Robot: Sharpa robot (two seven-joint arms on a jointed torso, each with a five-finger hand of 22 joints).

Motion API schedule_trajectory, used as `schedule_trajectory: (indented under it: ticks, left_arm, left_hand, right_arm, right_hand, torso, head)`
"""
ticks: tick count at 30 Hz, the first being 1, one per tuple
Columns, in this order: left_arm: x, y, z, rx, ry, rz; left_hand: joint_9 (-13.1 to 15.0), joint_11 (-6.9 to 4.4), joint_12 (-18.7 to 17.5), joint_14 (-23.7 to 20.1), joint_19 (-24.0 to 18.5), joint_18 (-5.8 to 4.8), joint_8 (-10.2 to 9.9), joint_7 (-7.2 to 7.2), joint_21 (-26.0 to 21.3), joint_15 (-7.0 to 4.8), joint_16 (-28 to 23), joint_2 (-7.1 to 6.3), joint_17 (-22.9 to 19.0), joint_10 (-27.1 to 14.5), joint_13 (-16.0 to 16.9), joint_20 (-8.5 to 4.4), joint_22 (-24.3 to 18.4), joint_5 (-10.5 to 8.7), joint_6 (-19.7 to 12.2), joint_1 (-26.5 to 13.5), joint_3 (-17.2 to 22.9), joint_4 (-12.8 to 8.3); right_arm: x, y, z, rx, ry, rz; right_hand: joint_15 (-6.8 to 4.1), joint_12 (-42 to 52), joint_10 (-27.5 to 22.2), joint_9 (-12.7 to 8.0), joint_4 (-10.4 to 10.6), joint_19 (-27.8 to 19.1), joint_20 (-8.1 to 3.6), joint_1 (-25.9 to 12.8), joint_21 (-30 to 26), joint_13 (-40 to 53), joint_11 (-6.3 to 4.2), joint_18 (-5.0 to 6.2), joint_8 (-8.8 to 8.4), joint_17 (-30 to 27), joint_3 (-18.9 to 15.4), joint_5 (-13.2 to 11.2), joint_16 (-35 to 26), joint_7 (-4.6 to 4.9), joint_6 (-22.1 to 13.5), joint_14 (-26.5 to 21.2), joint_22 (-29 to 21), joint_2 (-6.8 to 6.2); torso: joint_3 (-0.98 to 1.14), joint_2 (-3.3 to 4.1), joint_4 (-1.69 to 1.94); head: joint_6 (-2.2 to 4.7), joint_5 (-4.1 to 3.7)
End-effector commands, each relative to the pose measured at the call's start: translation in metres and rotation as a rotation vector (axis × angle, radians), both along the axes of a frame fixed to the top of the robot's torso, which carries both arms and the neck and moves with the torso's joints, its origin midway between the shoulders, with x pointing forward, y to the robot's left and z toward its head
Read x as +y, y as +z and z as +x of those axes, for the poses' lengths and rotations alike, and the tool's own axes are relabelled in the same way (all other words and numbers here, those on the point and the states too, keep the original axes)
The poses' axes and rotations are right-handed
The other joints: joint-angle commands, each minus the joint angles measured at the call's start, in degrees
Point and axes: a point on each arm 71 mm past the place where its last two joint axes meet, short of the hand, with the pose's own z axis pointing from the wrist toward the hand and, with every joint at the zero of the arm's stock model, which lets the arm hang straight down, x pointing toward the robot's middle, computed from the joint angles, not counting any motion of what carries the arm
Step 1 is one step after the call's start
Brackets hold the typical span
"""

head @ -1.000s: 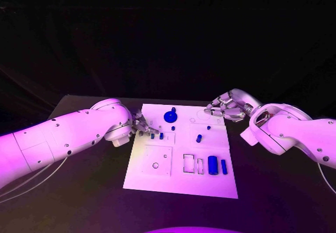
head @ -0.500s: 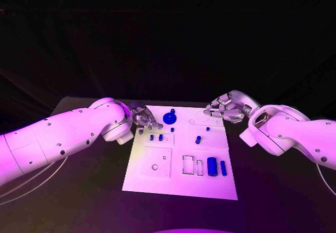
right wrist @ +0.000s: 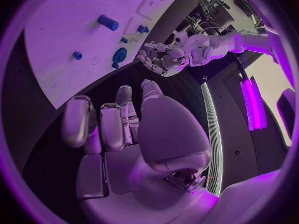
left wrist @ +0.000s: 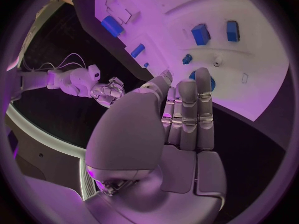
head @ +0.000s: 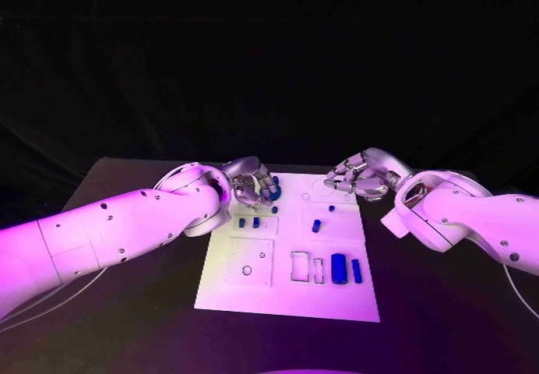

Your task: Assemble the parts on the task board

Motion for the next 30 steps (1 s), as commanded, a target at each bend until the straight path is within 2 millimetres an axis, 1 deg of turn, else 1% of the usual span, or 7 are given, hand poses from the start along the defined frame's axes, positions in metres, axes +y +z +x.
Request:
schedule_trajectory:
  ticks: [1,4,9,16,21,24,30]
  left_arm:
    - [-0.009,0.001,0.0,-0.117,-0.086,0.116]
    - [-0.013,-0.004,0.002,-0.121,-0.097,0.174]
    - [-0.021,-0.01,0.007,-0.133,-0.109,0.245]
    - [-0.029,-0.016,0.013,-0.144,-0.109,0.292]
    - [-0.032,-0.019,0.014,-0.131,-0.118,0.317]
    - [-0.035,-0.02,0.014,-0.124,-0.124,0.325]
    - [-0.037,-0.025,0.014,-0.118,-0.12,0.327]
  left_hand:
    - [-0.9,-0.12,-0.4,2.5,1.3,0.74,-0.6,-0.1,0.9,0.01,6.2,-0.99,4.7,0.7,-0.8,-0.02,0.4,0.17,0.8,-1.9,-0.2,0.7]
    - [-1.9,-0.06,-0.8,4.6,3.9,0.18,-1.5,0.03,4.3,0.0,11.8,-1.64,8.8,0.8,-1.5,-0.06,4.3,0.18,1.0,-3.3,-1.1,1.3]
    - [-3.0,-0.35,-1.5,6.6,7.9,-1.1,-2.2,-0.3,10.7,-0.33,17.8,-1.11,13.5,1.9,-2.5,-0.37,12.4,0.15,2.4,-2.9,-0.9,1.1]
    - [-3.8,-0.51,-2.5,7.4,9.8,-1.82,-2.8,-0.49,14.4,-0.5,20.1,-0.81,14.9,2.3,-3.5,-0.6,17.0,0.19,3.2,-2.1,0.2,0.6]
    - [-4.2,-0.58,-3.0,7.6,10.8,-2.23,-3.0,-0.72,16.3,-0.57,20.6,-0.94,14.9,2.4,-4.0,-0.64,19.5,0.19,3.8,-2.3,0.5,0.6]
    - [-4.3,-0.68,-3.1,7.6,11.4,-2.47,-3.1,-0.81,17.4,-0.64,20.6,-0.87,14.5,2.8,-4.2,-0.67,21.1,0.19,4.3,-2.2,0.9,0.4]
    - [-4.6,-0.8,-3.4,7.6,12.1,-2.78,-3.4,-0.88,18.9,-0.74,20.8,-0.69,14.3,3.5,-4.5,-0.75,23.0,0.17,4.9,-1.9,1.6,0.1]
  right_arm:
    - [0.002,0.0,-0.001,-0.005,0.023,-0.002]
    - [0.003,0.0,-0.001,-0.006,0.025,-0.001]
    - [0.006,0.0,-0.001,-0.01,0.028,0.002]
    - [0.007,-0.001,-0.001,-0.011,0.031,0.004]
    - [0.008,-0.001,-0.002,-0.011,0.031,0.005]
    - [0.008,-0.001,-0.002,-0.011,0.031,0.005]
    - [0.008,-0.001,-0.002,-0.016,0.029,0.004]
  right_hand:
    - [-0.51,-1.1,-0.9,0.1,-0.1,-0.5,0.01,0.5,-0.5,-1.2,-0.01,0.73,0.35,-0.2,0.2,0.4,-0.5,-0.02,-0.5,1.0,2.7,0.1]
    - [-0.52,-1.8,-1.2,0.1,-0.1,-0.7,0.0,0.6,-1.1,-2.0,-0.02,0.85,0.39,-0.7,0.2,0.7,-0.9,-0.02,-0.5,0.9,2.4,0.08]
    - [-0.53,-3.0,-1.5,0.1,0.0,-1.4,-0.02,0.7,-2.7,-3.5,-0.02,1.14,0.43,-2.0,0.3,1.0,-2.2,-0.02,-0.6,0.6,1.4,0.03]
    - [-0.54,-3.5,-1.5,0.2,0.0,-1.6,-0.03,0.7,-3.3,-4.1,-0.03,1.23,0.46,-2.5,0.3,1.1,-2.7,-0.02,-0.6,0.5,1.1,0.04]
    - [-0.54,-3.5,-1.4,0.2,0.0,-1.6,-0.03,0.7,-3.4,-4.1,-0.03,1.24,0.46,-2.5,0.3,1.1,-2.8,-0.02,-0.6,0.5,1.1,0.04]
    - [-0.54,-3.5,-1.4,0.2,0.0,-1.6,-0.03,0.7,-3.4,-4.1,-0.03,1.24,0.46,-2.5,0.3,1.1,-2.8,-0.02,-0.6,0.5,1.1,0.04]
    - [-0.55,-3.9,-1.4,0.2,0.0,-1.8,-0.04,0.7,-4.1,-4.6,-0.04,1.36,0.51,-3.1,0.4,1.2,-3.4,-0.04,-0.5,0.4,0.7,0.05]
  torso:
    - [0.0,0.0,0.1]
    - [-0.02,0.0,0.08]
    - [-0.02,0.01,0.02]
    - [-0.01,0.08,-0.08]
    - [0.08,0.02,0.03]
    - [0.03,0.03,0.1]
    - [0.05,-0.01,0.1]
  head:
    - [-0.06,-0.19]
    - [-0.05,-0.16]
    - [-0.02,-0.13]
    - [-0.05,-0.28]
    - [-0.22,-0.5]
    - [-0.27,-0.6]
    - [-0.54,-0.34]
